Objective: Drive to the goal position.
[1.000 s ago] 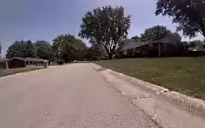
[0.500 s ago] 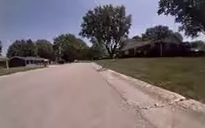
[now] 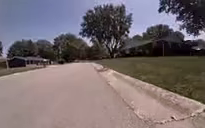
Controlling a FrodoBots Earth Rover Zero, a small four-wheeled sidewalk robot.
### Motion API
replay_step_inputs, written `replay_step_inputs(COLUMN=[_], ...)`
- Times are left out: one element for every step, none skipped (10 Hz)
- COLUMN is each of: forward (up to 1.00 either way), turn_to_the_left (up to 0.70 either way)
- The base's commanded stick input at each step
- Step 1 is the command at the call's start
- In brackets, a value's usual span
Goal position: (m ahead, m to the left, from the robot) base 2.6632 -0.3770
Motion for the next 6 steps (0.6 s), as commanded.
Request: replay_step_inputs(forward=[0.70,0.70,0.70,0.70,0.70,0.70], turn_to_the_left=[0.00,0.00,0.00,0.00,0.00,0.00])
